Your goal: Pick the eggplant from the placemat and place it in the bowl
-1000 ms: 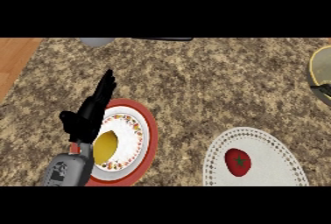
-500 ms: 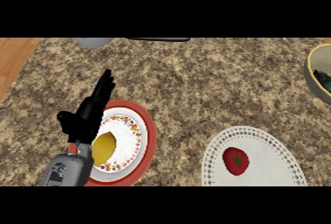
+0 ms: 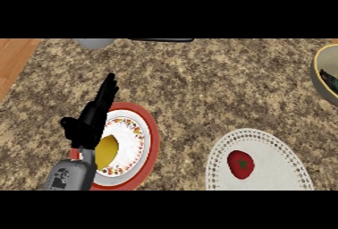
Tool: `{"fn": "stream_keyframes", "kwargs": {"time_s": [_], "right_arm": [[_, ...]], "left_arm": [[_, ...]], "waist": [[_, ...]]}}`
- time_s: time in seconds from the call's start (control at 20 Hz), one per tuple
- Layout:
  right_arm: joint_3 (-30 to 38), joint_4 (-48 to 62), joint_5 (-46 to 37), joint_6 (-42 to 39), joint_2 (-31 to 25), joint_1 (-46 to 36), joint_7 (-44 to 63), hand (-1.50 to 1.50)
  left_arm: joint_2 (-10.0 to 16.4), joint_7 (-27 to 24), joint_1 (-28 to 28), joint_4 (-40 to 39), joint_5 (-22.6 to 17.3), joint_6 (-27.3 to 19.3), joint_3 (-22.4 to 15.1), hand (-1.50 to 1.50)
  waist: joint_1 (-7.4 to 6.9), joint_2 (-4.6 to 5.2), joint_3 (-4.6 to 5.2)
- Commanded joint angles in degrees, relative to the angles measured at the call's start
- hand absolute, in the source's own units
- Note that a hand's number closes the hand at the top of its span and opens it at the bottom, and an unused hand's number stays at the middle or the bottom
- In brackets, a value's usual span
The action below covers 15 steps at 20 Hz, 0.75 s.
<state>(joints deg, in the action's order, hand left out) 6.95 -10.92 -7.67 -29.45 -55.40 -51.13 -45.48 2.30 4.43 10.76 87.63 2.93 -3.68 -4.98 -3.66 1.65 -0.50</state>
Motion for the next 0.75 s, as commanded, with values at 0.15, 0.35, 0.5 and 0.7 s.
{"fn": "stream_keyframes", "kwargs": {"time_s": [0.15, 0.35, 0.5, 0.7], "right_arm": [[1.7, 1.1, 3.4, -18.0, -2.0, 2.3, -4.2, -1.50], [2.3, -0.3, 5.1, -20.9, -2.0, 3.2, -2.6, -1.50], [1.8, -2.2, 5.5, -22.0, -2.3, 3.3, -0.8, -1.50], [1.9, -4.2, 6.8, -24.2, -4.4, 5.4, -0.3, -1.50]], "left_arm": [[-0.4, 1.1, 0.3, 0.7, -0.6, -0.4, 0.5, 0.00], [-0.1, 0.1, -0.1, 0.4, 0.6, -0.8, 0.2, 0.00], [-0.4, -0.2, -1.4, 0.3, 0.4, -0.5, -0.4, 0.00], [1.2, -0.5, -1.4, 0.7, -0.7, 0.5, 1.4, 0.00]], "waist": [[0.70, 0.10, -0.28], [1.10, 0.05, -0.34], [0.47, 0.16, -0.34], [1.22, -0.08, -0.35]]}}
